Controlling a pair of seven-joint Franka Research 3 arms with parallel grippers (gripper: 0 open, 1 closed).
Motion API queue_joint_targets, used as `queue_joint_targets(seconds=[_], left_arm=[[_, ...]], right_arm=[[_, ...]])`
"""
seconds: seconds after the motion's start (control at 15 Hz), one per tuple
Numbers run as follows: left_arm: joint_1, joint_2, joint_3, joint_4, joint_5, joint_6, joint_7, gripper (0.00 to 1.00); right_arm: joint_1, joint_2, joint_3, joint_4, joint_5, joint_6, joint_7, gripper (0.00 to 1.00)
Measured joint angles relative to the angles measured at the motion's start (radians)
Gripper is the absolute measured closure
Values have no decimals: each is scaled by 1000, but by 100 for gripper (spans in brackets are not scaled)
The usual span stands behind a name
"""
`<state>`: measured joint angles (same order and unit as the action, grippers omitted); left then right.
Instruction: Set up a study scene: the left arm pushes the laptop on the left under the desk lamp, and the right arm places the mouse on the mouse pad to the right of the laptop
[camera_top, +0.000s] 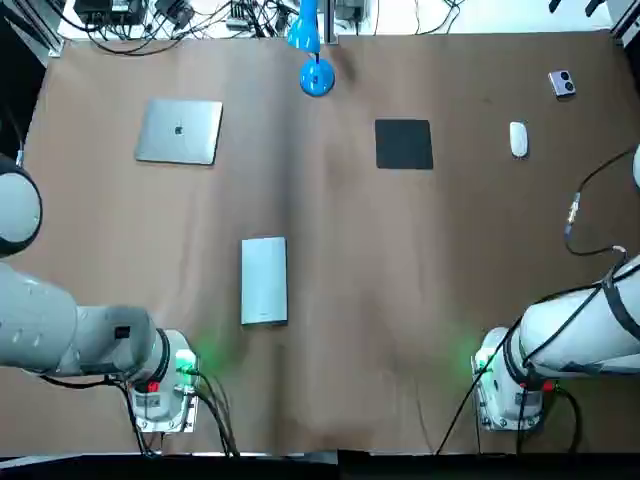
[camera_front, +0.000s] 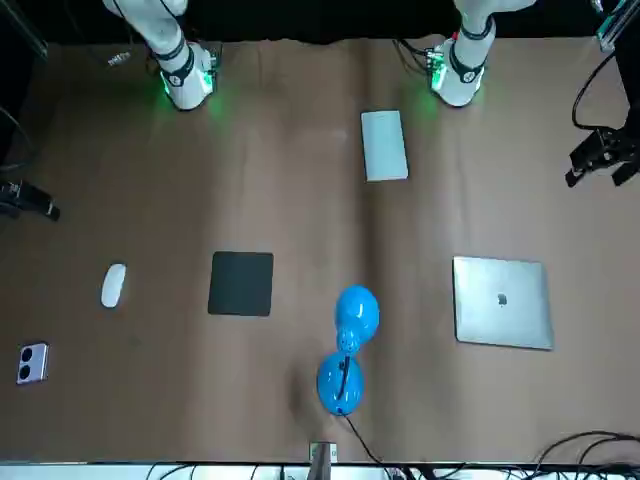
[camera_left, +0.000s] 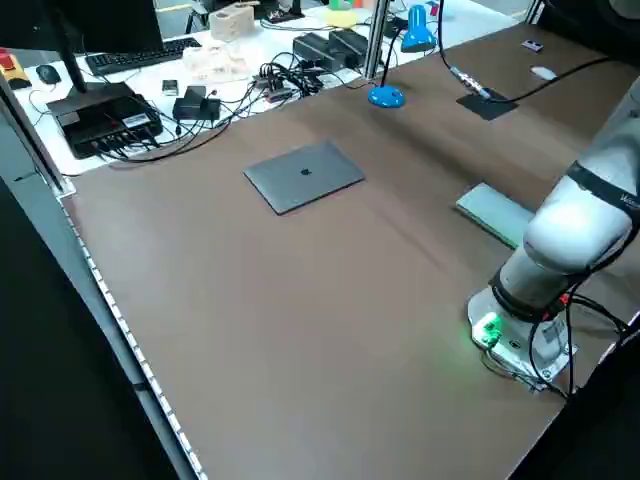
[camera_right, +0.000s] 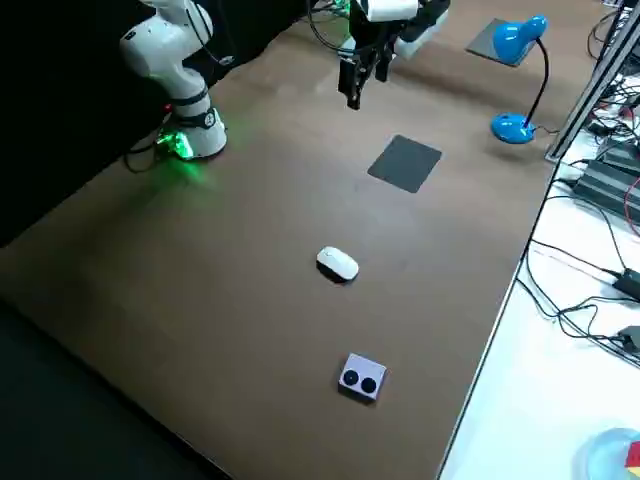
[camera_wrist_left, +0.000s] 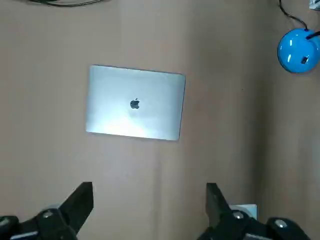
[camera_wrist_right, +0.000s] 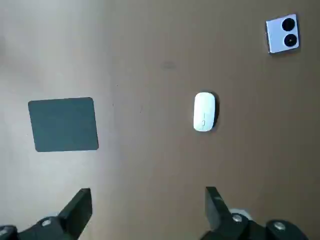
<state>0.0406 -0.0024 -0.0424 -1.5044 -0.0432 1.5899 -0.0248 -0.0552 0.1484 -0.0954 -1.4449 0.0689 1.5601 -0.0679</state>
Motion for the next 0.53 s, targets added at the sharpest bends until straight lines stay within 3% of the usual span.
queue_joint_targets(seconds=[0.53], left_arm=[[-1,0,-10,-9,10,2,0,0]], right_arm=[[0,-9,0,-3,-3,0,0,0]])
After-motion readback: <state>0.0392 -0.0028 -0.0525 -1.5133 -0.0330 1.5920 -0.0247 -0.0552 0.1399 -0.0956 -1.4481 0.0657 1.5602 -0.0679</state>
